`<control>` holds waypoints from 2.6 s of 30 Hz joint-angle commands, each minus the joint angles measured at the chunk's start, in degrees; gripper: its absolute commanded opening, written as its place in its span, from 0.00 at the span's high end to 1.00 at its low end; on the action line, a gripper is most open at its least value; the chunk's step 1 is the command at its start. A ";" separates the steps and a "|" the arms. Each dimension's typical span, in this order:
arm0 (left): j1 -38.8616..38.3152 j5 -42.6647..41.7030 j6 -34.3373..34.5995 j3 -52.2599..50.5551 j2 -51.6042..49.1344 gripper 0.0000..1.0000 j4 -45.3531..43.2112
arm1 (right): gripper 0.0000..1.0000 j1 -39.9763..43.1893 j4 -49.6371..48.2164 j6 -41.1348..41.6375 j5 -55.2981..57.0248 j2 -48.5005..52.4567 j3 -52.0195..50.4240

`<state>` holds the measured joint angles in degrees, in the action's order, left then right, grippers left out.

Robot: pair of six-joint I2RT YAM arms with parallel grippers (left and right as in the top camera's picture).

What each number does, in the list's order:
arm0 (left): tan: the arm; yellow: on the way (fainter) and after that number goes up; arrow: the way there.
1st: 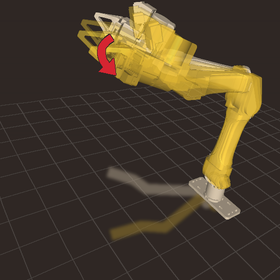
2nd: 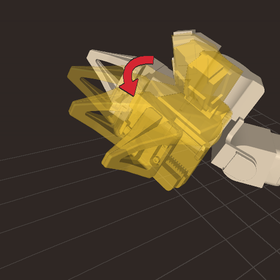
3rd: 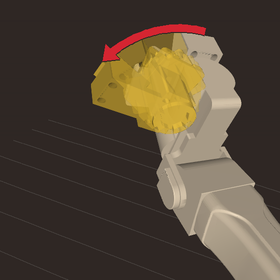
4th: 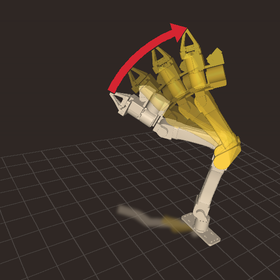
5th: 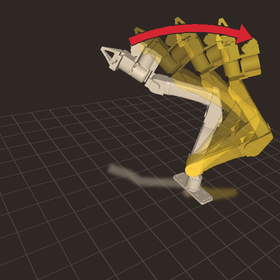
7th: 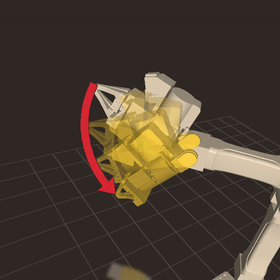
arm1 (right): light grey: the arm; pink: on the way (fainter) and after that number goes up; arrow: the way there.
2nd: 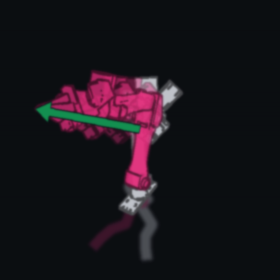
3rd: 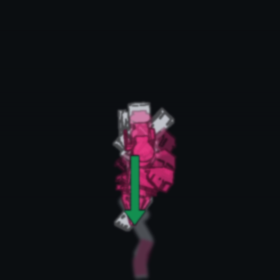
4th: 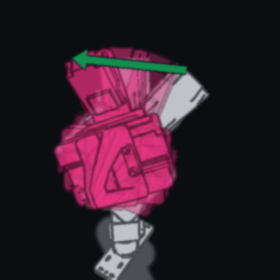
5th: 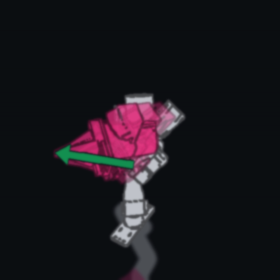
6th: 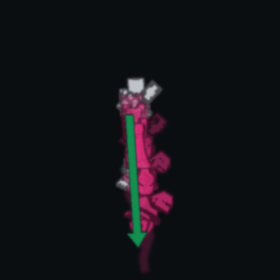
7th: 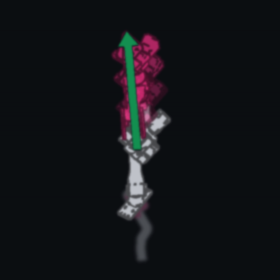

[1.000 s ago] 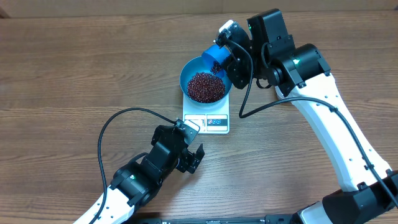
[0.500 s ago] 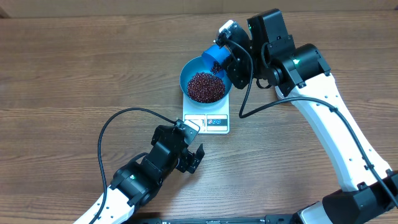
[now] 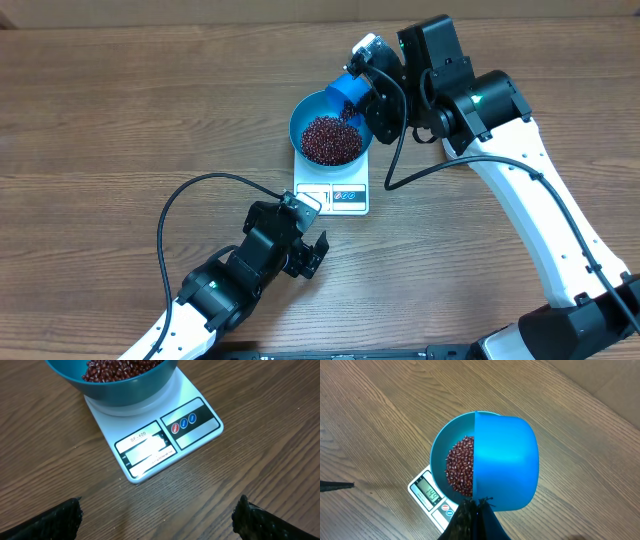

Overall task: Scoop item into bowl and weigh 150g on scale
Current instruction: 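Keep the blue scoop inverted over the teal bowl with the right gripper, then lift the empty scoop and carry it right to the bean tub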

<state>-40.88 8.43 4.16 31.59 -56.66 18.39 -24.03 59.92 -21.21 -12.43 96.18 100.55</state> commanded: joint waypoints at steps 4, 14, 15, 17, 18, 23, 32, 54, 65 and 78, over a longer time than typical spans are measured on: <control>-0.37 0.57 0.57 -0.11 -0.24 0.00 -0.20 | 0.96 -0.07 -0.66 0.15 0.42 0.07 1.84; -0.37 0.57 0.57 -0.11 -0.24 0.01 -0.20 | 0.96 -0.07 -0.44 0.15 0.42 0.07 1.84; -0.37 0.57 0.57 -0.11 -0.24 0.00 -0.20 | 0.96 -0.07 -0.61 0.15 0.42 0.07 1.84; -0.37 0.57 0.57 -0.11 -0.24 0.01 -0.20 | 0.96 -0.07 -1.51 0.17 0.42 0.07 1.84; -0.37 0.57 0.57 -0.11 -0.24 0.00 -0.20 | 0.96 -0.07 -1.77 0.15 0.42 0.07 1.84; -0.37 0.57 0.57 -0.11 -0.24 0.01 -0.20 | 0.96 -0.07 -0.76 0.17 0.42 0.07 1.84; -0.37 0.57 0.55 -0.11 -0.24 0.01 -0.20 | 0.96 -0.07 0.42 0.26 0.39 0.07 1.84; -0.37 0.57 0.57 -0.11 -0.24 0.01 -0.20 | 0.96 -0.02 1.27 12.09 -2.86 0.07 1.84; -0.37 0.57 0.57 -0.11 -0.24 0.01 -0.20 | 0.96 0.04 -1.01 26.34 -3.10 0.07 1.84; -0.37 0.57 0.57 -0.11 -0.24 0.00 -0.20 | 0.96 6.38 -6.75 51.95 -4.07 0.07 1.84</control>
<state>-40.88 8.43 4.16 31.59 -56.66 18.39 -21.80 53.58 21.10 -15.64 96.18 100.55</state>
